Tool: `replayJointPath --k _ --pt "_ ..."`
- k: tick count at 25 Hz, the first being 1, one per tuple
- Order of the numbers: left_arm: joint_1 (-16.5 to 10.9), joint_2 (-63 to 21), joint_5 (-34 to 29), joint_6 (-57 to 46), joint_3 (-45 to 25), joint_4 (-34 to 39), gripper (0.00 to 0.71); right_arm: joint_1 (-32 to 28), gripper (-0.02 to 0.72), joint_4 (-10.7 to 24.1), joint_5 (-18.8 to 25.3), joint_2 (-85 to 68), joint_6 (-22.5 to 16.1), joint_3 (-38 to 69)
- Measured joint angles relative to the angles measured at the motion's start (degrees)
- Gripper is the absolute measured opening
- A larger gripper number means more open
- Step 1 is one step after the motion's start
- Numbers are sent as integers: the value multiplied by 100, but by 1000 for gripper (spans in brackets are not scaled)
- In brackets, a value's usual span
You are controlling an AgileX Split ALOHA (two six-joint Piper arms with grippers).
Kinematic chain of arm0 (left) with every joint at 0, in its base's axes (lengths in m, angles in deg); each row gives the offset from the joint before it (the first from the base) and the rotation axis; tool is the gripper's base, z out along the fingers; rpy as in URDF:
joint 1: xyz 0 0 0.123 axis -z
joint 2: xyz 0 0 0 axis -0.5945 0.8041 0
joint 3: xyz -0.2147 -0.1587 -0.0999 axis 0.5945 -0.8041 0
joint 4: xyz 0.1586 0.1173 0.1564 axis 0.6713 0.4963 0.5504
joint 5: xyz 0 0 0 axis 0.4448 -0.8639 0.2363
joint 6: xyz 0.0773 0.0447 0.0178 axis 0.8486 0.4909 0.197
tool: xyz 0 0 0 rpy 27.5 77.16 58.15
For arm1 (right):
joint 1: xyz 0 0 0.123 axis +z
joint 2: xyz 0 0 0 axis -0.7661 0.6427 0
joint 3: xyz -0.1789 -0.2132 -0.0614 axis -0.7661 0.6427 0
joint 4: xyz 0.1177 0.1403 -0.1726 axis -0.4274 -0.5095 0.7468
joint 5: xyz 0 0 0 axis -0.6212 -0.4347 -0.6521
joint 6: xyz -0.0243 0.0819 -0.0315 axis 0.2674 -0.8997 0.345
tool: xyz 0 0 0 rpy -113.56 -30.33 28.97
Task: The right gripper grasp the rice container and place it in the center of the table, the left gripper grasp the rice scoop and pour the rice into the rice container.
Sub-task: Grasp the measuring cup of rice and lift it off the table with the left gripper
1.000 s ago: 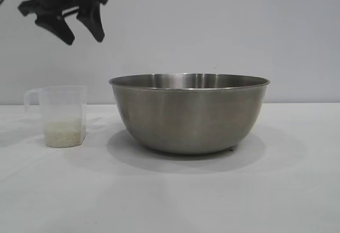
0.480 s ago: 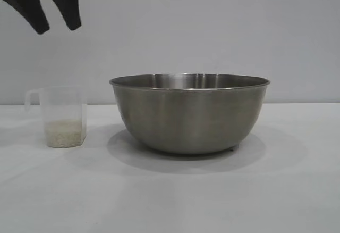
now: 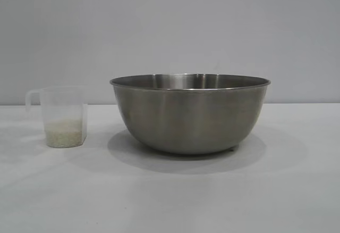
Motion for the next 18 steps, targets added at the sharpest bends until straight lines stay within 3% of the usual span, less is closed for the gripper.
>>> replayJointPath --k 6,10,14,18 --pt "0 -424 -332 -86 -59 0 421 0 505 0 0 0 0 0" --pt "0 -745 -229 -139 -701 0 421 0 505 0 0 0 0 0" --pt "0 -1160 371 -152 -1637 -213 421 0 505 0 0 0 0 0" --pt "0 -1735 1568 -165 -2787 -570 421 0 505 0 0 0 0 0"
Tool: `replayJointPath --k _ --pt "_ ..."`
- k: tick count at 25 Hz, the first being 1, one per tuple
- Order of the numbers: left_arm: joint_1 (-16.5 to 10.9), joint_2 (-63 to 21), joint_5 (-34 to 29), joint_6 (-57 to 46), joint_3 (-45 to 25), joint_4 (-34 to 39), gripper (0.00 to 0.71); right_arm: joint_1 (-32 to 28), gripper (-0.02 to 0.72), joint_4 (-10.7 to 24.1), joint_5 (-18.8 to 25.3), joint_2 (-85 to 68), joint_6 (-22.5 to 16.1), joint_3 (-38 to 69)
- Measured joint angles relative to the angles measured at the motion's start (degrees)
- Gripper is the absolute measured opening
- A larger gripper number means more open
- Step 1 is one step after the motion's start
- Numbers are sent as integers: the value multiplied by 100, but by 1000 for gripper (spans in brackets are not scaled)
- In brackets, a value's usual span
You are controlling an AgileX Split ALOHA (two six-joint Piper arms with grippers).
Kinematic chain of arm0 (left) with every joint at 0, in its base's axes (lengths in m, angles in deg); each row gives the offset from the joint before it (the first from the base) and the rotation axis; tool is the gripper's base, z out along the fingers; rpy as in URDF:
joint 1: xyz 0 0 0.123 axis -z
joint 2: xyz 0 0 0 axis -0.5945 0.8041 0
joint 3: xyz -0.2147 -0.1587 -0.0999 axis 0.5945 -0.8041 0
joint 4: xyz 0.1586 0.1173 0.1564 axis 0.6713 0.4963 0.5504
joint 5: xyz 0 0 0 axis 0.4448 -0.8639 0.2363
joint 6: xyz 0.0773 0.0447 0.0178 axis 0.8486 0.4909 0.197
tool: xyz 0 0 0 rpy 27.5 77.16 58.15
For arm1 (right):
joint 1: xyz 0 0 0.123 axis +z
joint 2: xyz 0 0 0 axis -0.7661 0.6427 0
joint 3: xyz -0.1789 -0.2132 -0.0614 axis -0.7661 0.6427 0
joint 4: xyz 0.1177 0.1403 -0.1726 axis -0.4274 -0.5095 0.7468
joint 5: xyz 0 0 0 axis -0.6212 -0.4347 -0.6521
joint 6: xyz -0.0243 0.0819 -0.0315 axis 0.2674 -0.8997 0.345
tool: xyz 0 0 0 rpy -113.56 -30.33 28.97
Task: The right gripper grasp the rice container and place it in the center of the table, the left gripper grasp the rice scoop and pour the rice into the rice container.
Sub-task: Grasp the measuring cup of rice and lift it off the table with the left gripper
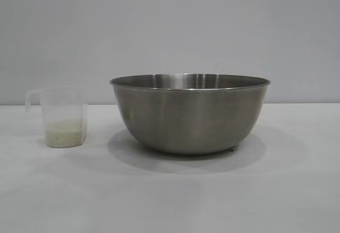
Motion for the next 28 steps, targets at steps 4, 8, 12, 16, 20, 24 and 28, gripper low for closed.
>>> replayJointPath --k 4,8,12,16,20,24,28 --pt "0 -594 1229 0 -1065 -170 421 0 505 0 0 0 0 0" --pt "0 -920 2041 -11 -1807 -364 421 0 505 0 0 0 0 0" --pt "0 -1029 2833 -11 -2452 -415 421 0 505 0 0 0 0 0" --pt "0 -1029 3842 -11 -3177 -526 421 0 505 0 0 0 0 0" --pt "99 -1040 4967 -11 -3777 -548 421 0 505 0 0 0 0 0" --pt "440 -1056 6080 -11 -4337 -552 421 0 505 0 0 0 0 0" --pt "718 -1056 7462 -11 -4918 -435 421 0 505 0 0 0 0 0"
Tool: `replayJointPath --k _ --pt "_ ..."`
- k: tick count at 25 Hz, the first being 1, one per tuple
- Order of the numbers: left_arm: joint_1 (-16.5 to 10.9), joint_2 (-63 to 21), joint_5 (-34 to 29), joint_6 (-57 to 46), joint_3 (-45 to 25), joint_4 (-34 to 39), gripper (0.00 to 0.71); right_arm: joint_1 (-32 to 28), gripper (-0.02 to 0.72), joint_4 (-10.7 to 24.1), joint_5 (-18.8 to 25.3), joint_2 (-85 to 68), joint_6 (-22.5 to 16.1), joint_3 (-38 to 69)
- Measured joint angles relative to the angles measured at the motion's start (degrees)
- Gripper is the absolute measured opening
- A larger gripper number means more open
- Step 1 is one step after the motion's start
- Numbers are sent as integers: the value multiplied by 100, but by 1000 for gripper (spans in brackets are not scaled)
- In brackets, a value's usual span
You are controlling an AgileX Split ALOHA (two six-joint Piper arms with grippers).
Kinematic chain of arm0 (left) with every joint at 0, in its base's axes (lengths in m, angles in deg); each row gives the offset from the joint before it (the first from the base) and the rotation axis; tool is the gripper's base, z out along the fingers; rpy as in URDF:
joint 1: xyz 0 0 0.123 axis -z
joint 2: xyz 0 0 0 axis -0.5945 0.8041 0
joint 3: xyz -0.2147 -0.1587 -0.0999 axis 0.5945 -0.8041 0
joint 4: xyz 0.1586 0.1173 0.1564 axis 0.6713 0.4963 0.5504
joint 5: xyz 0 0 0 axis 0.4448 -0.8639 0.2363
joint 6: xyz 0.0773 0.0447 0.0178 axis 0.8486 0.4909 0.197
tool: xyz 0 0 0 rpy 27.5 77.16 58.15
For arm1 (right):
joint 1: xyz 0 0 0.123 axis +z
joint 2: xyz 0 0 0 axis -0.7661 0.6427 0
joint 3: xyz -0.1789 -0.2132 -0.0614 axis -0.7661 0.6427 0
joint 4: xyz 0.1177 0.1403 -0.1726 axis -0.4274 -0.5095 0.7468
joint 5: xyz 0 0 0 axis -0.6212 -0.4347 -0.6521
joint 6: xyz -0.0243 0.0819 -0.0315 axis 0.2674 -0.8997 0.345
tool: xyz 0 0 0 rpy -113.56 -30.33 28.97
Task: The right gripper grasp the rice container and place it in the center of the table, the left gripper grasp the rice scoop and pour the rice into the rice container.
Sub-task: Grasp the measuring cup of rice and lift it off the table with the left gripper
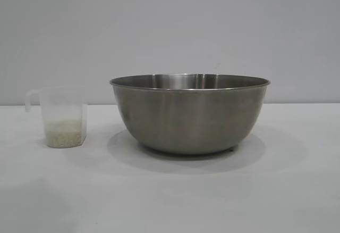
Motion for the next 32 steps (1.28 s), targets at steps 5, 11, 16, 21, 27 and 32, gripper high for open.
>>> replayJointPath --k 5,11,16,21,27,32 --pt "15 0 1286 0 -440 189 421 0 505 0 0 0 0 0" --pt "15 0 1611 -152 -499 294 421 0 505 0 0 0 0 0" --pt "15 48 1720 -308 -499 299 421 0 505 0 -10 0 0 0" --pt "15 848 2438 -283 -499 360 274 0 505 0 -10 0 0 0" --pt "15 2776 3524 -283 -374 552 279 0 505 0 -10 0 0 0" --pt "15 4135 3551 -293 111 572 279 0 505 0 -10 0 0 0"
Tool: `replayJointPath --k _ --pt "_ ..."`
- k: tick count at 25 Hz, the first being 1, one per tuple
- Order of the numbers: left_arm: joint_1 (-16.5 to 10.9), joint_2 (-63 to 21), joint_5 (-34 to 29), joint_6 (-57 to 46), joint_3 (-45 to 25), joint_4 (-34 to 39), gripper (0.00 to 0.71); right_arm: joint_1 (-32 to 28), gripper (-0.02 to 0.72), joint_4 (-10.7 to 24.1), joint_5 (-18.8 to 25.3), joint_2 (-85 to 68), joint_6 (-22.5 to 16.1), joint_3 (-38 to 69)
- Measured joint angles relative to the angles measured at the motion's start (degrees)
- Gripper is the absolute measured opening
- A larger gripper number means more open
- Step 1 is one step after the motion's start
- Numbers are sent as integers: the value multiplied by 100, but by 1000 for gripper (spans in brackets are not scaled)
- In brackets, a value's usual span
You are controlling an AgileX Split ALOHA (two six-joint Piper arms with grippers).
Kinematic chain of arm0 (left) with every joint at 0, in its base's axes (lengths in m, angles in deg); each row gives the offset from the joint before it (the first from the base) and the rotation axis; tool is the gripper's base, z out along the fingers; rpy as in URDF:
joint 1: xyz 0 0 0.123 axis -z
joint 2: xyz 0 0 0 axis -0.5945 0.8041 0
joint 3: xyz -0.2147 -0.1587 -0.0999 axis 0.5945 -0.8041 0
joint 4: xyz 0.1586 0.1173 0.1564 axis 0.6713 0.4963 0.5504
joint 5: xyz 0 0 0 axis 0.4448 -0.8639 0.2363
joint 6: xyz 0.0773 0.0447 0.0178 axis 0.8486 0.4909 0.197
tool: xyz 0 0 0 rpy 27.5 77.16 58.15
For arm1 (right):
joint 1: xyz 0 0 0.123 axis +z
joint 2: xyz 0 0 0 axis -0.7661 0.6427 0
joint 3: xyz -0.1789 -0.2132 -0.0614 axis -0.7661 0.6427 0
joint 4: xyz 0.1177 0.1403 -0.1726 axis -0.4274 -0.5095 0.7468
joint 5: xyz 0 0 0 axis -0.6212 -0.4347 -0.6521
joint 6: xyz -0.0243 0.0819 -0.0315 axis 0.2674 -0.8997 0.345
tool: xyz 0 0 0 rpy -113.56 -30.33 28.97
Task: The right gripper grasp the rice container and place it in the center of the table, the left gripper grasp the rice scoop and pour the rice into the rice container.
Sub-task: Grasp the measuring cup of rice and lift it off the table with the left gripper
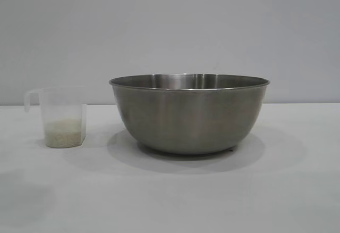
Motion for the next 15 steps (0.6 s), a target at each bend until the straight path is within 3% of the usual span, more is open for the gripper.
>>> replayJointPath --k 4,15 --pt "0 387 9 0 333 0 279 0 505 0 0 0 0 0" --pt "0 470 23 1 1102 -25 279 0 505 0 0 0 0 0"
